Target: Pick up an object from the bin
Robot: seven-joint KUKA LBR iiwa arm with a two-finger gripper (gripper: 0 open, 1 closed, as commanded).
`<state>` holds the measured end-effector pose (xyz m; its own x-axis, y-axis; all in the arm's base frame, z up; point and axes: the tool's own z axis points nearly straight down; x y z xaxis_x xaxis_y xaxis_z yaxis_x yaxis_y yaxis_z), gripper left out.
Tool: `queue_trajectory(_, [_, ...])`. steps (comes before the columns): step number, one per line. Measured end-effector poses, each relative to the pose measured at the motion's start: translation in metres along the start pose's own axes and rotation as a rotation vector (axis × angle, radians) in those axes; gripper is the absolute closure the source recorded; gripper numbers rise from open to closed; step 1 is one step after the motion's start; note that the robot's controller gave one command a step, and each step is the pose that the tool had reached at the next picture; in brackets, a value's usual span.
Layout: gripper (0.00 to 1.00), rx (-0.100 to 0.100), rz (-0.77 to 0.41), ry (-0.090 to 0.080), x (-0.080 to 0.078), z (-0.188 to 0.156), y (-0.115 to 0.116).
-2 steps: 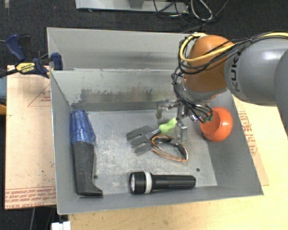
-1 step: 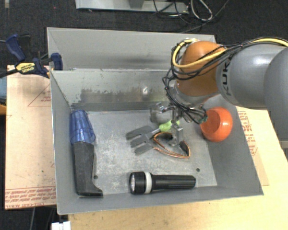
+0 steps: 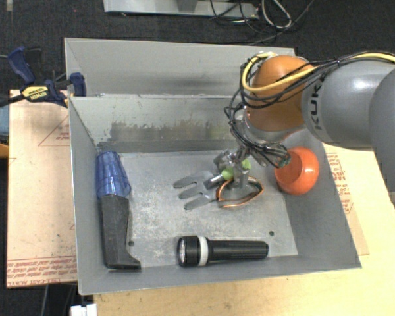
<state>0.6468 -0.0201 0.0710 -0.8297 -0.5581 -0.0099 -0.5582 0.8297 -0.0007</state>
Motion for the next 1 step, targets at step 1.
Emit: queue_trajectory(1, [1.0,0.0,-0.001,0.0,0.0,-0.0002,-0.0001])
